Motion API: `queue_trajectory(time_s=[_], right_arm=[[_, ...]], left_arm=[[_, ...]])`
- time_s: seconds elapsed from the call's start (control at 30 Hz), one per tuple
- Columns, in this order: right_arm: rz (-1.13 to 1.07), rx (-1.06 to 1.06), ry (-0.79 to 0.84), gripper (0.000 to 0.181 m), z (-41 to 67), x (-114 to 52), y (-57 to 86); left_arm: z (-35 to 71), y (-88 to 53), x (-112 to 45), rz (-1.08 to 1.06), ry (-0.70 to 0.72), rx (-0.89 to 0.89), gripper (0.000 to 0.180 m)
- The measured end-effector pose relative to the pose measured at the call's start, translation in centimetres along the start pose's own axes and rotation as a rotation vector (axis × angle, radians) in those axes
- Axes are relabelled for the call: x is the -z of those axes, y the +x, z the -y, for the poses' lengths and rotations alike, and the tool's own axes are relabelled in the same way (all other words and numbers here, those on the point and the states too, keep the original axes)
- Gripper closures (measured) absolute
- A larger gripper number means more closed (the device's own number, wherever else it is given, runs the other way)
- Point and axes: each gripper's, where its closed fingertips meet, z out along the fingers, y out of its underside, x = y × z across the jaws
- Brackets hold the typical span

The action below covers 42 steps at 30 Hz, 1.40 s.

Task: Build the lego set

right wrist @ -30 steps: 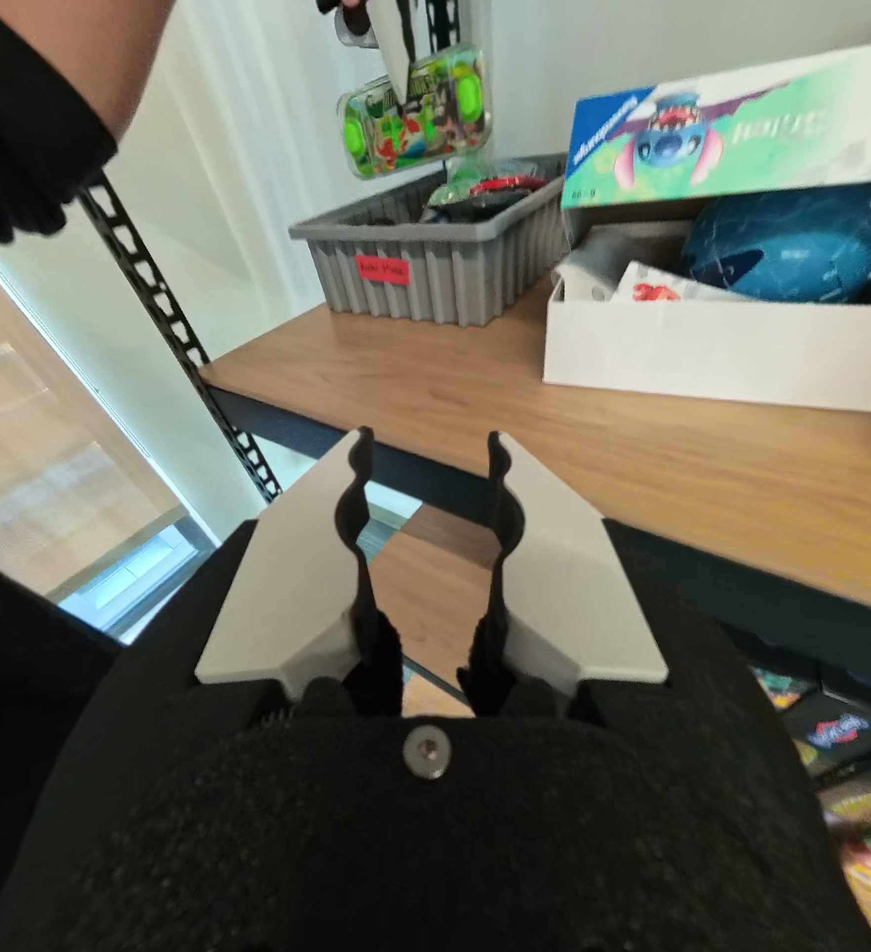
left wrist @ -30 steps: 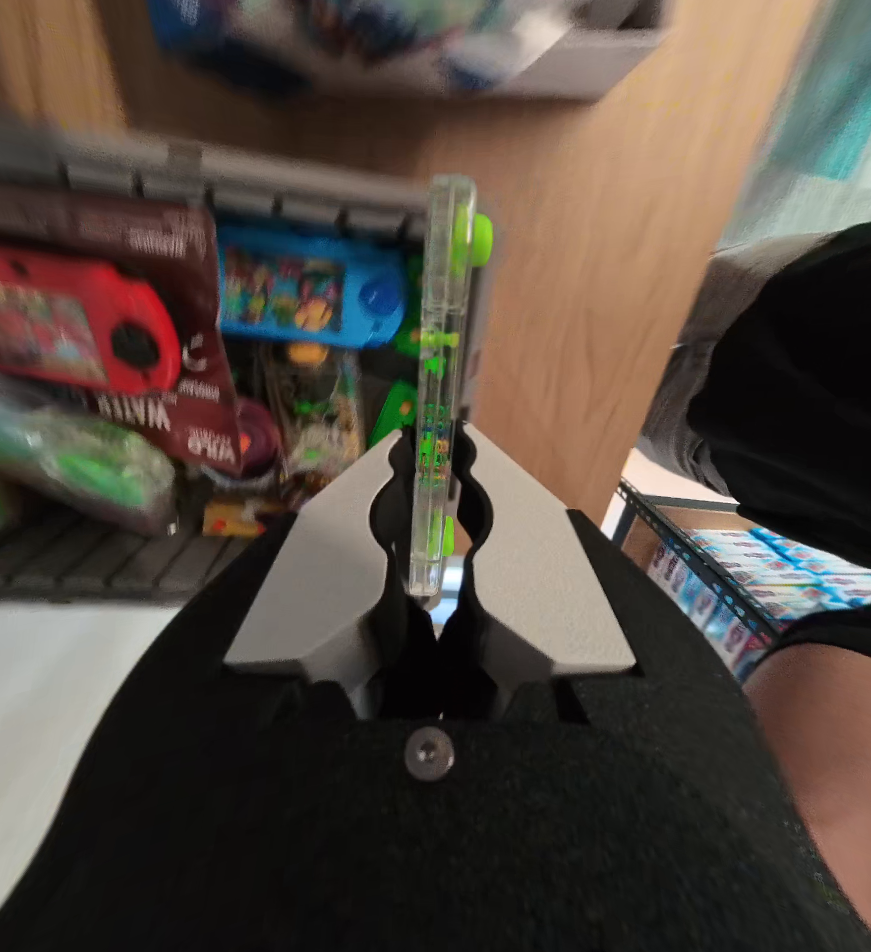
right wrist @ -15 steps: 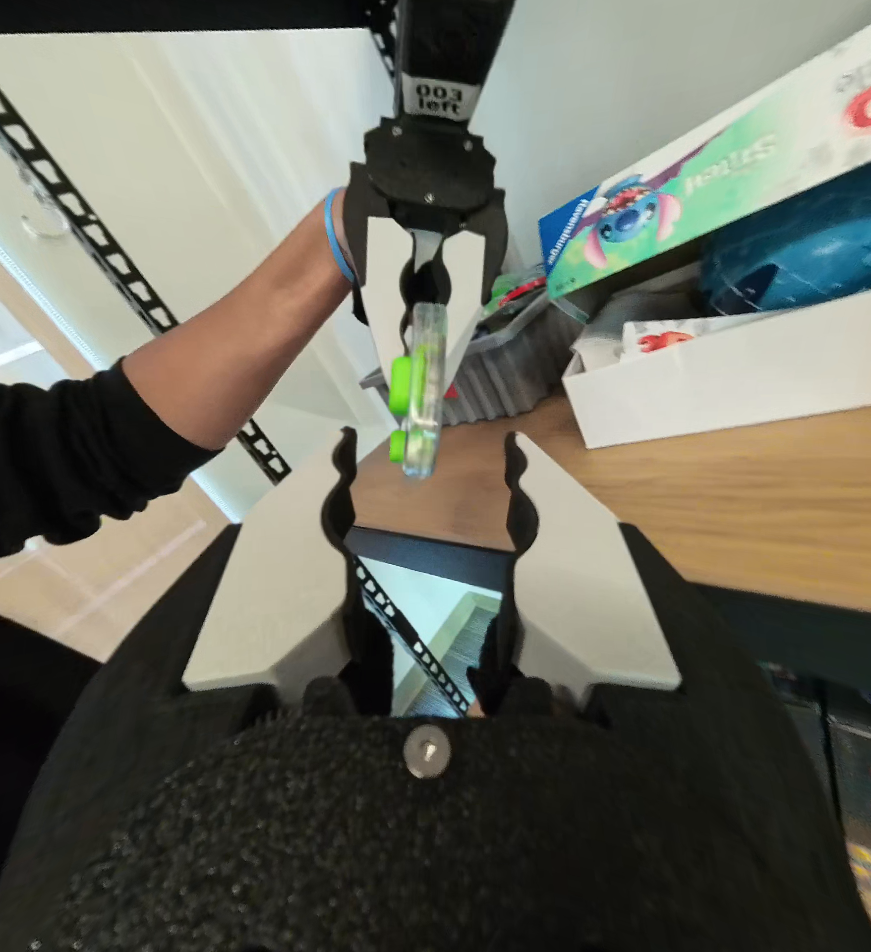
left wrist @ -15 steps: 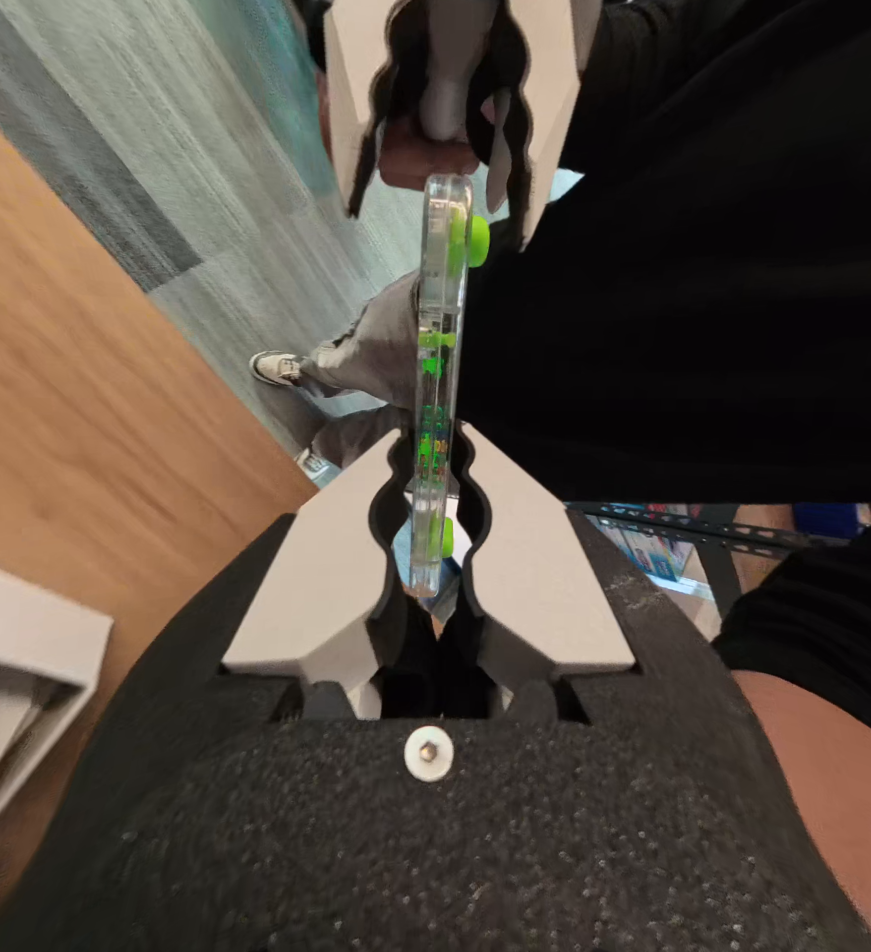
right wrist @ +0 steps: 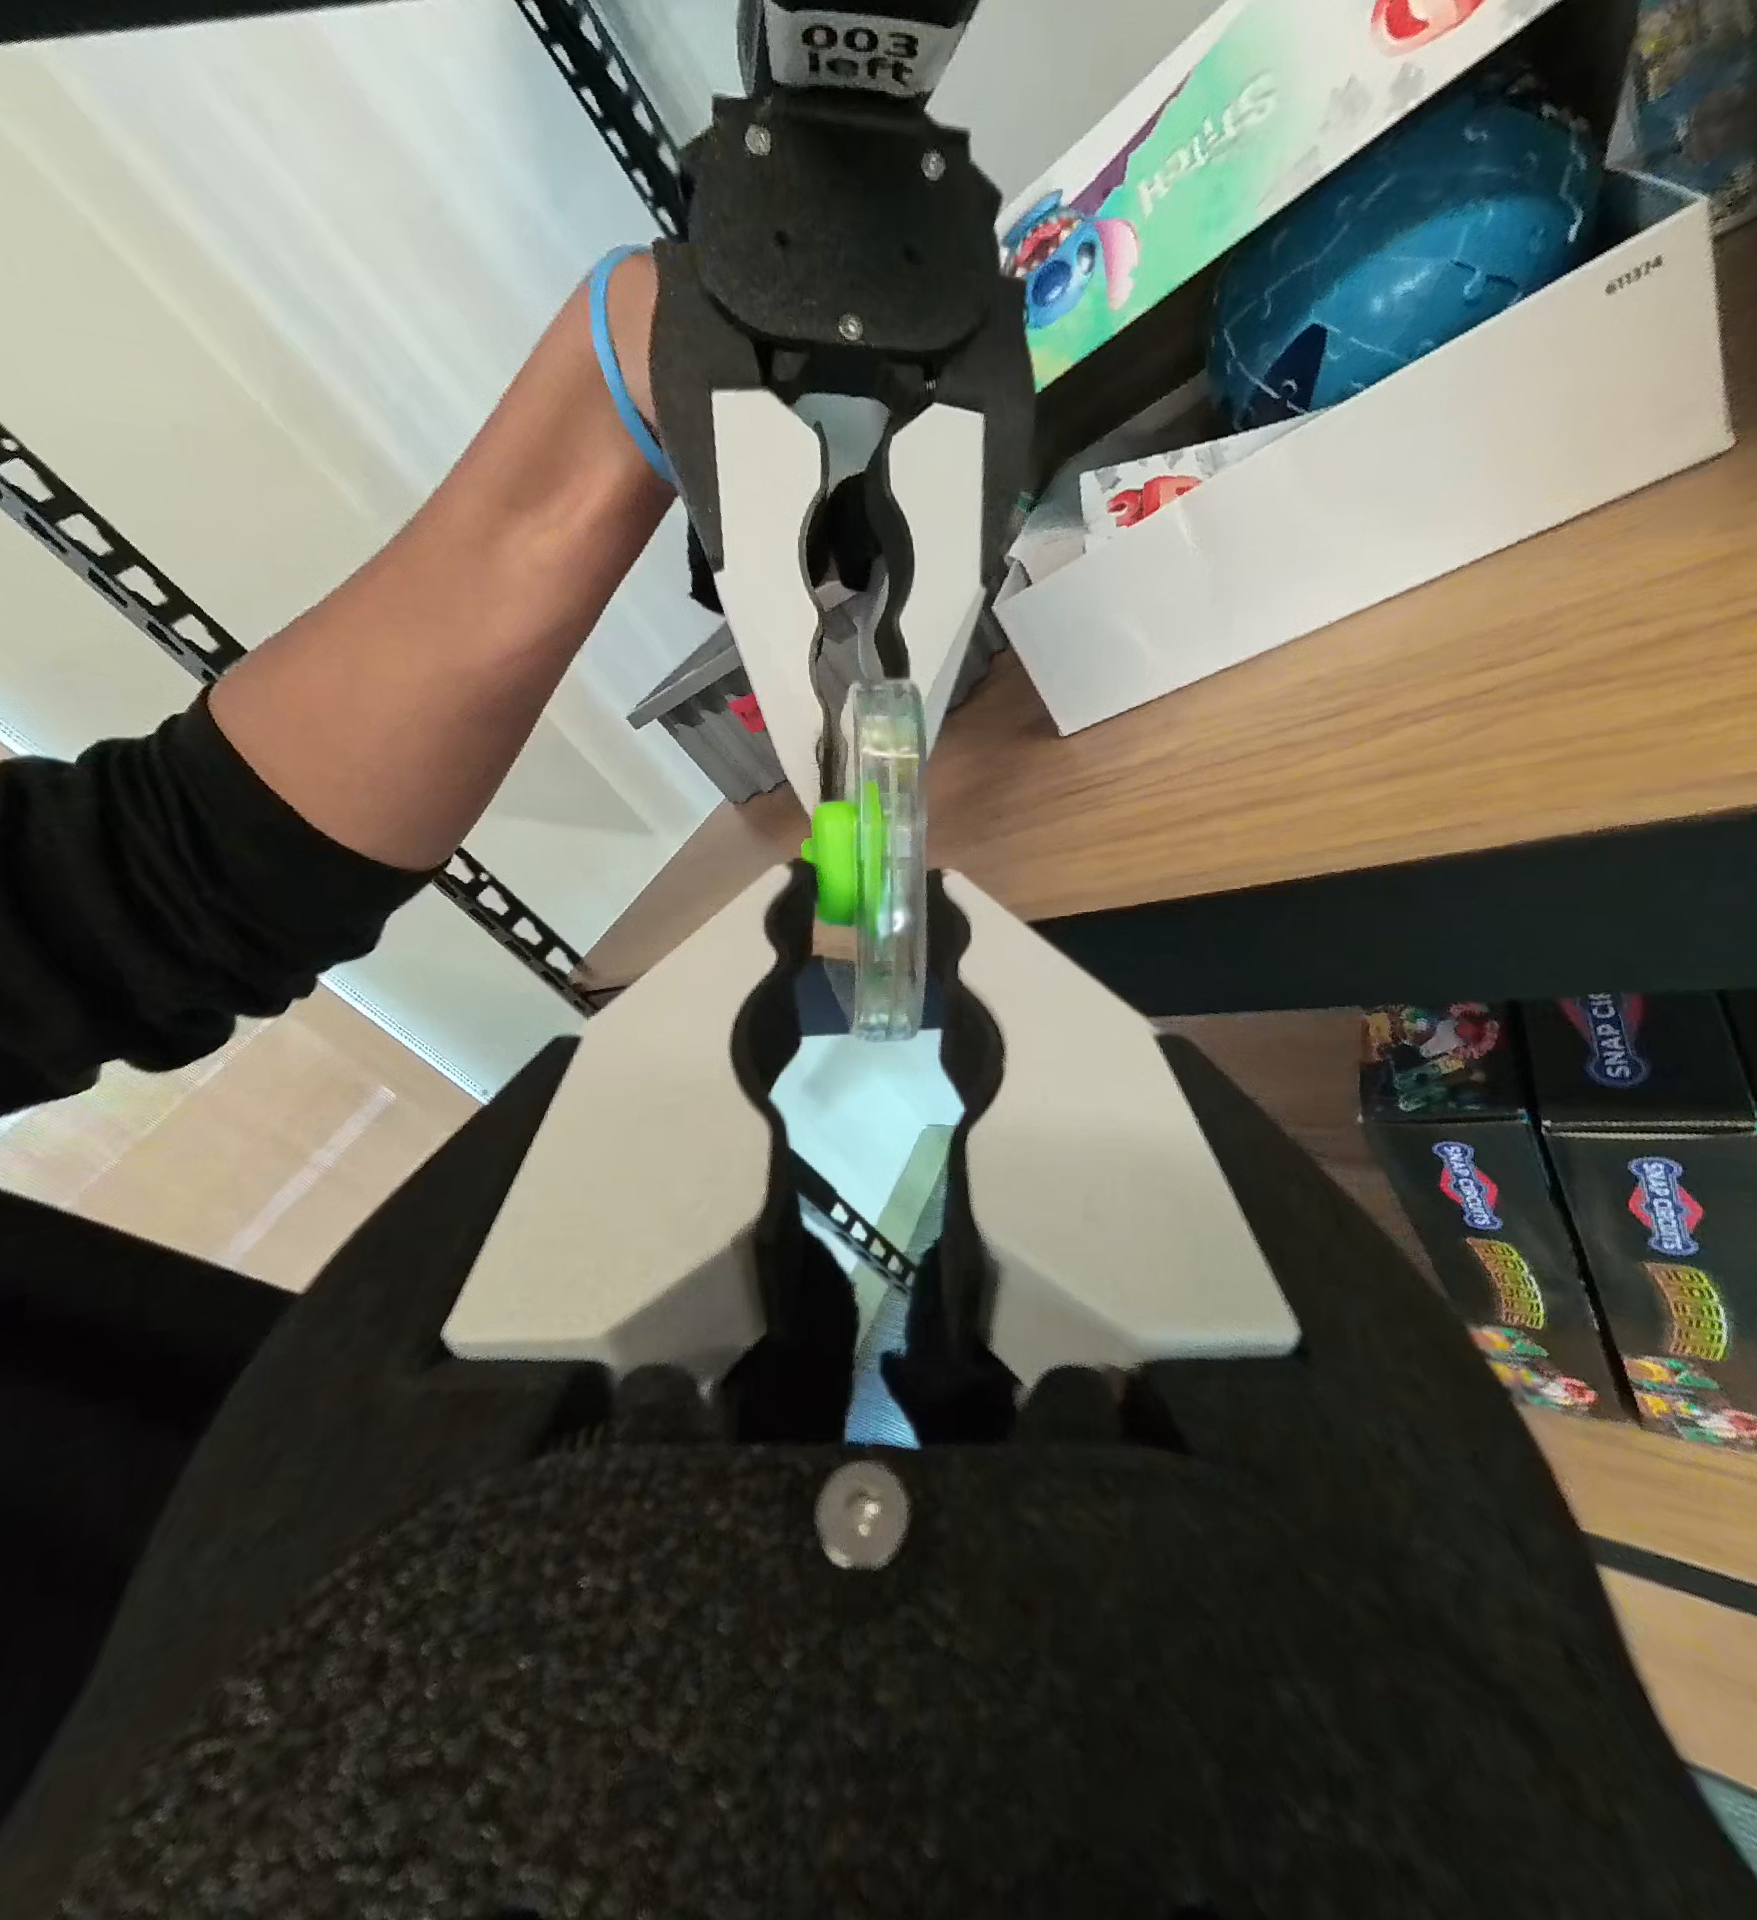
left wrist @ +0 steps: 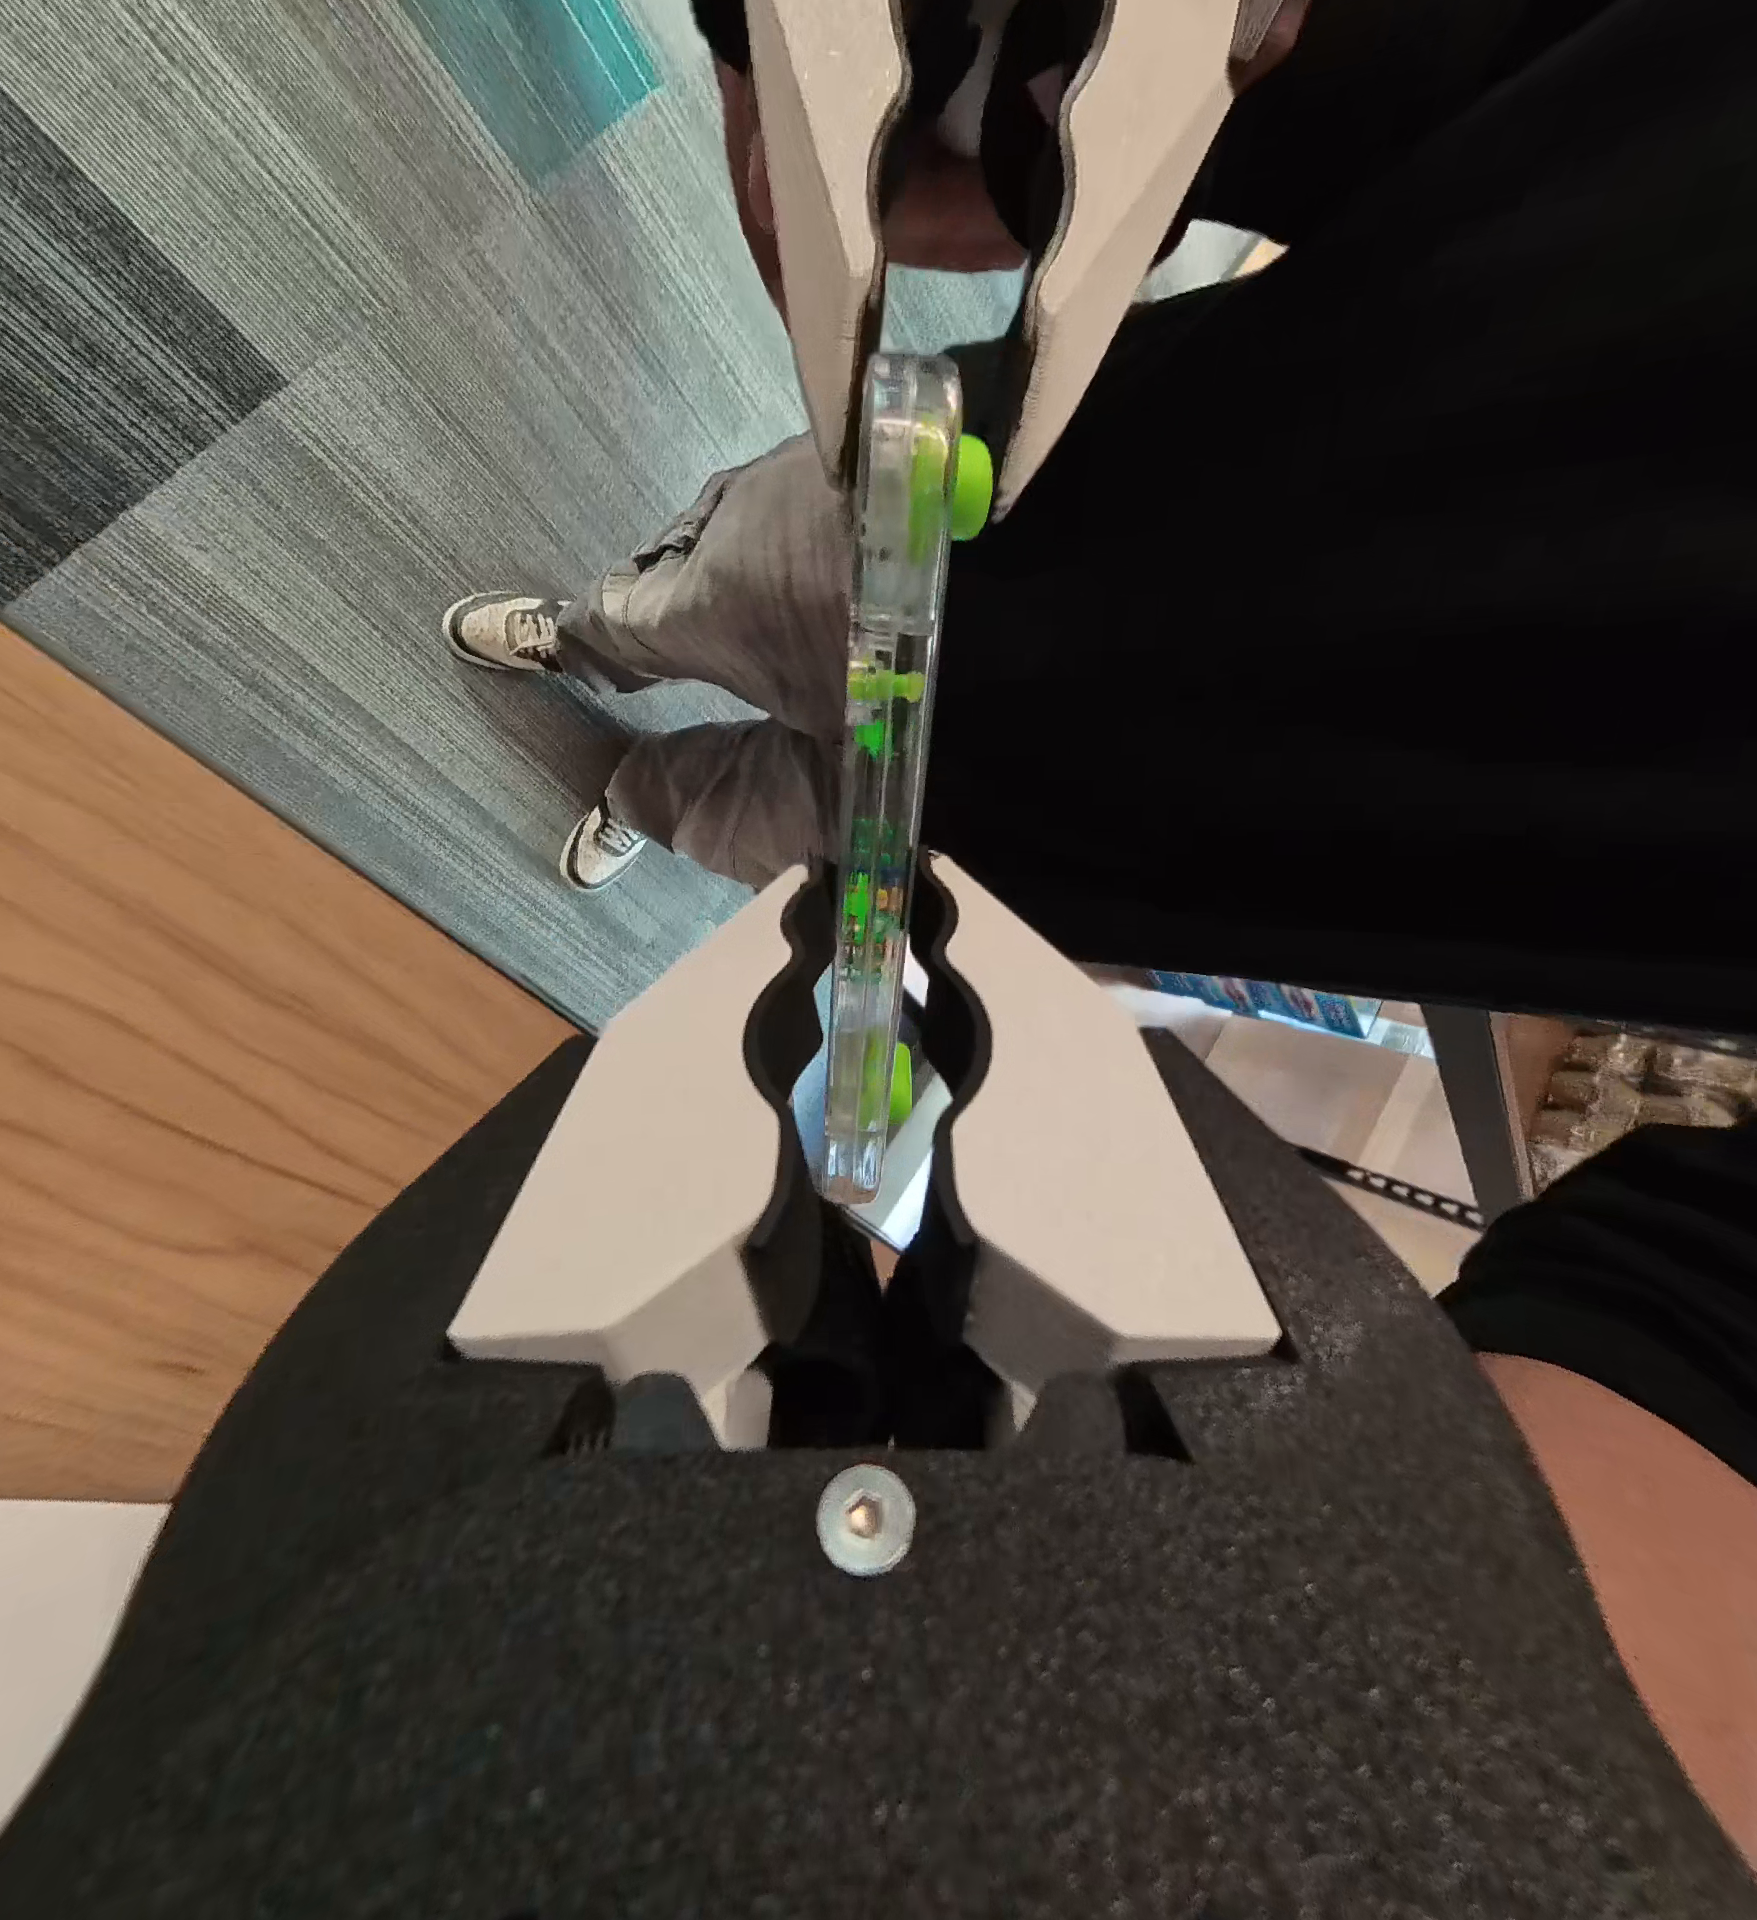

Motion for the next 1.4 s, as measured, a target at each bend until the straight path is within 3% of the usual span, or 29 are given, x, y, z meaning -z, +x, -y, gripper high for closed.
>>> queue_trajectory(time_s=[0.3, 0.47, 0.67, 0.93, 1.1, 1.4], right_arm=[[0.04, -0.064, 0.013, 0.164, -1.3, 0.8, -0.1], [0.021, 0.007, -0.084, 0.157, -2.6, 1.2, -0.3], [0.018, 0.012, -0.145, 0.162, -3.4, 2.2, -0.3], [0.086, -0.1, -0.074, 0.166, -3.3, 5.1, -1.0], [0.033, -0.078, -0.137, 0.162, -4.6, 4.9, -0.9], [-0.018, -0.017, -0.211, 0.161, -5.9, 4.2, -0.8]], left_arm=[[0.5, 0.3, -0.6, 0.007, -0.077, -0.012, 0.168], [0.6, 0.2, -1.7, 0.005, -0.125, -0.011, 0.168], [1.5, 0.1, -2.9, 0.002, -0.172, -0.041, 0.168], [4.2, 1.3, -3.6, -0.047, -0.055, -0.116, 0.167], [3.5, 1.1, -4.4, -0.025, -0.141, -0.129, 0.167], [3.6, 1.1, -4.8, -0.03, -0.13, -0.123, 0.167]])
